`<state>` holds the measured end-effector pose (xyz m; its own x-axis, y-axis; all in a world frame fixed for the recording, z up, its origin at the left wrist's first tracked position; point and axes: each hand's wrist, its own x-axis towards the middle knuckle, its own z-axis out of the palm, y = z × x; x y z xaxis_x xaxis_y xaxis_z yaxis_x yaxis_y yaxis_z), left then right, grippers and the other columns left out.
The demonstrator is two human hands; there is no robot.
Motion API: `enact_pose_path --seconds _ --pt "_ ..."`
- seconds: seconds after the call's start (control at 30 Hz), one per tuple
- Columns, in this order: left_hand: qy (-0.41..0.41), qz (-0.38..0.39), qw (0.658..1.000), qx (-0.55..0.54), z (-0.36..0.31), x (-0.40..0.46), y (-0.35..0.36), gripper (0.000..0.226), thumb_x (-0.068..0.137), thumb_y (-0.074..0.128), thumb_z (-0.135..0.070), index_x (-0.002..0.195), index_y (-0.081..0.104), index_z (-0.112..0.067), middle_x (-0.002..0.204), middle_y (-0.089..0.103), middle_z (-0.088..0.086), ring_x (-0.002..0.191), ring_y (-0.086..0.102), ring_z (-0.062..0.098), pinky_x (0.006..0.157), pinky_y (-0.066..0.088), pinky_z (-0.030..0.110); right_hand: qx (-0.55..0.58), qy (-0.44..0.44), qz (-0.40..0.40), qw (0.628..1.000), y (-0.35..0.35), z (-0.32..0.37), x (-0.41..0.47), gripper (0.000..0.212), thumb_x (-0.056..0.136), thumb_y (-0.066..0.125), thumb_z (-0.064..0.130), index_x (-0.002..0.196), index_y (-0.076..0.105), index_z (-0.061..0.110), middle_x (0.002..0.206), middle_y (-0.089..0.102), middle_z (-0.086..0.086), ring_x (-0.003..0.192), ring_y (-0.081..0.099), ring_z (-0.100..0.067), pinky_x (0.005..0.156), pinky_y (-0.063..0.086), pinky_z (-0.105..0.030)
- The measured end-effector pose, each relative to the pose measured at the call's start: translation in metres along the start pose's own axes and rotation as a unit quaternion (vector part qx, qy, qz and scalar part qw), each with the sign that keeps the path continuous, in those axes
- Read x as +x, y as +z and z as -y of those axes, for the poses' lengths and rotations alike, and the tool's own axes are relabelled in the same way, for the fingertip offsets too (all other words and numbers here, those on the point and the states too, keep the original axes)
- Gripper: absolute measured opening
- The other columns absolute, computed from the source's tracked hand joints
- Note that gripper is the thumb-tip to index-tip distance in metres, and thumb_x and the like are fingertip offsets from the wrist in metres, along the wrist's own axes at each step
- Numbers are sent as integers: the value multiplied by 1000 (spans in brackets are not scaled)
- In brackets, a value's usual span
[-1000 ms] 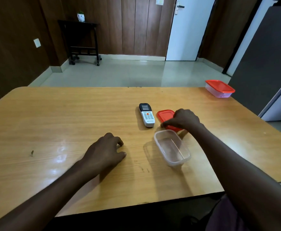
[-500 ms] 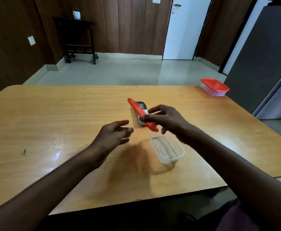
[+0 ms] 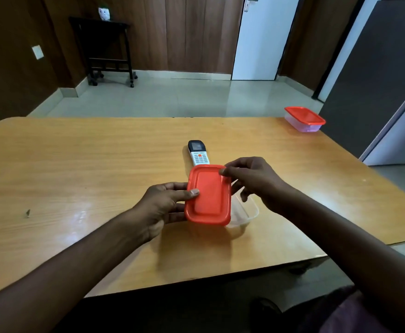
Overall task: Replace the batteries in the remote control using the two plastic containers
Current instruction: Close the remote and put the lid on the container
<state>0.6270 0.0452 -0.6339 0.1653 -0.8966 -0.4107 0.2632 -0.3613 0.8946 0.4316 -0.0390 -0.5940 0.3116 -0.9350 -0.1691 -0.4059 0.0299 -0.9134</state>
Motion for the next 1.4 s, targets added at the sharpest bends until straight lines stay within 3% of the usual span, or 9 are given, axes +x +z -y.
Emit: enact_pose_path --seconds 0.1,0.17,0.2,0.33,0.47,0.63,0.83,1.13,1.4 --pt "-16 -11 999 -28 3 1 5 34 80 79 -2 111 67 -1 94 78 20 69 77 26 53 63 33 -252 -44 -103 961 -10 -11 10 26 88 60 28 95 77 11 91 76 -4 78 68 -22 61 48 -31" --pt "-21 -21 999 -34 6 1 6 36 80 79 -1 113 65 1 97 77 21 70 77 27 52 63 34 -421 -41 -100 900 -13 -15 12 31 83 63 29 103 76 10 100 76 -5 88 71 -26 73 57 -32" --pt "-23 -27 999 -35 7 1 6 36 80 79 0 113 65 1 98 77 22 71 78 27 52 63 34 -436 -12 -76 896 -14 -17 12 33 80 64 25 104 75 5 97 78 -10 83 75 -29 76 62 -37" --pt "-26 -46 998 -33 12 2 6 38 78 80 0 112 64 2 97 76 23 69 78 27 51 62 34 -302 32 -10 953 -9 -17 13 20 79 59 1 91 74 -4 66 75 -18 61 76 -34 69 66 -46" --pt "-12 -77 997 -14 12 2 3 33 78 82 -2 105 64 -2 94 76 21 68 78 27 53 63 35 -129 54 9 990 1 -6 8 8 85 71 -3 93 70 -3 77 73 -20 59 74 -32 63 66 -42" --pt "12 -120 993 9 9 5 -8 31 73 86 -5 98 68 -3 90 77 19 64 76 25 50 61 33 -33 84 91 992 7 -5 7 15 91 61 -2 98 72 -9 85 73 -23 69 75 -34 68 66 -41" --pt "23 -112 993 29 9 5 -14 49 60 93 -3 104 69 -1 93 77 22 74 76 32 72 64 45 -39 67 87 993 18 -11 9 19 82 81 0 98 74 -5 81 74 -19 69 75 -31 66 65 -40" --pt "15 -88 996 26 1 1 -18 53 59 90 5 108 68 1 98 76 23 77 77 33 61 64 37 -9 60 74 995 21 -11 13 19 84 77 -3 102 72 -11 92 72 -29 75 73 -33 68 66 -41" --pt "28 -91 994 46 -1 -3 -16 45 64 88 4 103 67 0 94 75 19 64 76 25 51 60 29 -22 62 68 996 22 -8 19 12 83 79 -3 90 70 -5 78 71 -20 63 73 -28 62 65 -38"
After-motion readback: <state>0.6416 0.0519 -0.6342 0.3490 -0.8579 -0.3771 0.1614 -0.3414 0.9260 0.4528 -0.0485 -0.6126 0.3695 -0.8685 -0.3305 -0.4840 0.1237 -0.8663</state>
